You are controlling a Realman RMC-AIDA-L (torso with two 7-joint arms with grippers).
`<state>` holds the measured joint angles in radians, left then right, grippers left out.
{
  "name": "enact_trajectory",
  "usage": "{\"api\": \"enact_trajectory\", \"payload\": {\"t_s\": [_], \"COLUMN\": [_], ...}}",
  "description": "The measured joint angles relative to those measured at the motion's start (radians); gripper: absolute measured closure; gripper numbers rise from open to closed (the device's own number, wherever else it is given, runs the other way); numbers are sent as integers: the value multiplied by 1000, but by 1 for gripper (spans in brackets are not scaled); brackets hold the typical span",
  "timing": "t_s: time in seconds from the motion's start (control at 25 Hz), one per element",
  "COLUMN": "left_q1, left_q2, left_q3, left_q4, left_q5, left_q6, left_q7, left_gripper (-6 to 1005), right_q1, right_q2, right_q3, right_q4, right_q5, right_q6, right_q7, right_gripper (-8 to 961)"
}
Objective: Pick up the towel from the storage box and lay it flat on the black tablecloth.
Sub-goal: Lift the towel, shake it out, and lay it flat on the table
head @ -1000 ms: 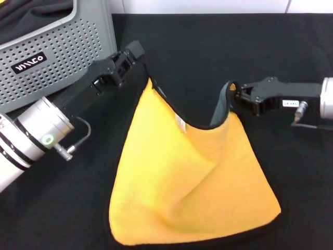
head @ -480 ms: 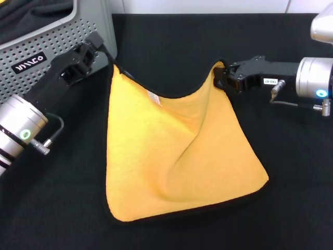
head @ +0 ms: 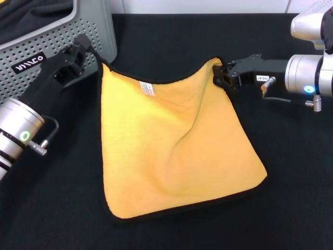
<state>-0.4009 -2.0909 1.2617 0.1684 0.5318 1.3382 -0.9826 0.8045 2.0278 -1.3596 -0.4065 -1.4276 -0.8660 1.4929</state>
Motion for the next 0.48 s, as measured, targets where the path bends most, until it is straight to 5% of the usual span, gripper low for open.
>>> {"api": "enact_trajectory", "payload": {"t_s": [0.48], "left_q1": [20], "left_q2": [-4], "left_q3": [-22], "left_q4": [-2], "left_q5": [-12], "left_q6": [-3], "left_q7": [11], "left_gripper": [971], "right_q1": [19], "right_q2": [0], "right_q3": [-188], "right_q4": [0], "right_q5": [142], "right_q6": [141], "right_q7": [2], "right_gripper": [887]}}
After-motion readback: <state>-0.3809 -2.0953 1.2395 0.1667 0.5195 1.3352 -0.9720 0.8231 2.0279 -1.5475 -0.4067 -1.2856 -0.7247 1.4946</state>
